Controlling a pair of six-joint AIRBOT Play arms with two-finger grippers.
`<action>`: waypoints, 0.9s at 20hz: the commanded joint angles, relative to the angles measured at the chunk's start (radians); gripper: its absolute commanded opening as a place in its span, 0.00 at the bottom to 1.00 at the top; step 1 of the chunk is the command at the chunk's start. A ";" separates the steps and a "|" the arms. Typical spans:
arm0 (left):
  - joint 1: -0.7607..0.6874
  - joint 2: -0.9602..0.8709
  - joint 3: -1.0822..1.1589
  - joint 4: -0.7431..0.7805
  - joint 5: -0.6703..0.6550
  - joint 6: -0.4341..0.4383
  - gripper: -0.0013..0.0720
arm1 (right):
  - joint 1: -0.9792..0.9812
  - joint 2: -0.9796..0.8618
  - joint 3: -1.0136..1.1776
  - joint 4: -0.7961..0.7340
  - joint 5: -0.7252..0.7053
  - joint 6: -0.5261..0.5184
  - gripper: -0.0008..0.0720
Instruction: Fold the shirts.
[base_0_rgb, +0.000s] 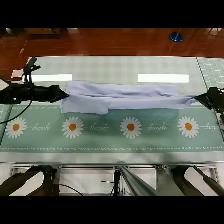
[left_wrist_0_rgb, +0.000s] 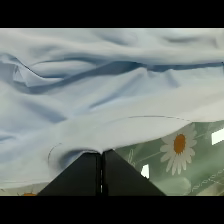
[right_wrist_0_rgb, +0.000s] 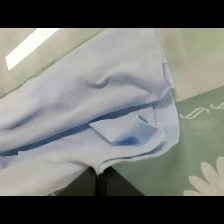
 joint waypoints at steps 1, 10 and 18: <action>-0.001 -0.125 0.067 0.001 0.028 0.013 0.05 | 0.052 -0.087 0.008 0.010 -0.088 0.002 0.05; 0.000 -0.413 0.289 0.001 0.027 0.024 0.05 | 0.250 -0.329 0.167 0.010 -0.359 0.026 0.05; 0.000 -0.570 0.389 0.001 0.027 0.049 0.05 | 0.300 -0.476 0.264 -0.103 -0.381 0.067 0.05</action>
